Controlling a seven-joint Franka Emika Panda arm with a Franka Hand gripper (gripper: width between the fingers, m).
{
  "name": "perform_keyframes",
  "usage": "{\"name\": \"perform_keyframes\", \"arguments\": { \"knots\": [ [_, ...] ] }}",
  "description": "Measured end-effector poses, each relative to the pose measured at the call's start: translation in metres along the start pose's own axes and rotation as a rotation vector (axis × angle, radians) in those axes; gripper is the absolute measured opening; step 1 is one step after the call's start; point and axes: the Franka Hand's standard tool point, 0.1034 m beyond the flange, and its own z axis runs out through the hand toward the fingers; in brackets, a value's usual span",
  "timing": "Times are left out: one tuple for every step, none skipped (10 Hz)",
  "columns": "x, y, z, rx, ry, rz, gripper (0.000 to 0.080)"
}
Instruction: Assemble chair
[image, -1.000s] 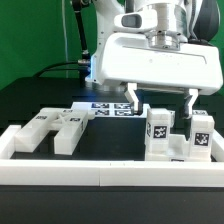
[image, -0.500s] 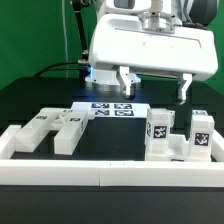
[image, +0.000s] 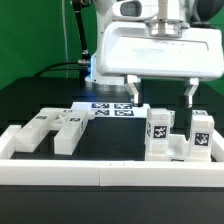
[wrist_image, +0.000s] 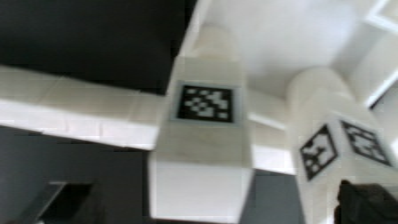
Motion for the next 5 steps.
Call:
{"name": "perform_keyframes", "arguments": {
  "knots": [
    [-0.0043, -0.0044, 0.0021, 0.030, -0.095, 0.006, 0.0649],
    [-0.0023, -0.0056, 0.0021, 0.052, -0.162, 0.007, 0.0649],
    [-0.0006, -0.0051, 0.0029, 0.062, -0.199, 0.008, 0.0649],
    [-0.0041, -0.0057, 0.0027, 0.084, -0.275, 0.007, 0.0649],
    [0.0025, -0.0007, 0.0040, 0.082, -0.270, 0.008, 0.0649]
  ]
}}
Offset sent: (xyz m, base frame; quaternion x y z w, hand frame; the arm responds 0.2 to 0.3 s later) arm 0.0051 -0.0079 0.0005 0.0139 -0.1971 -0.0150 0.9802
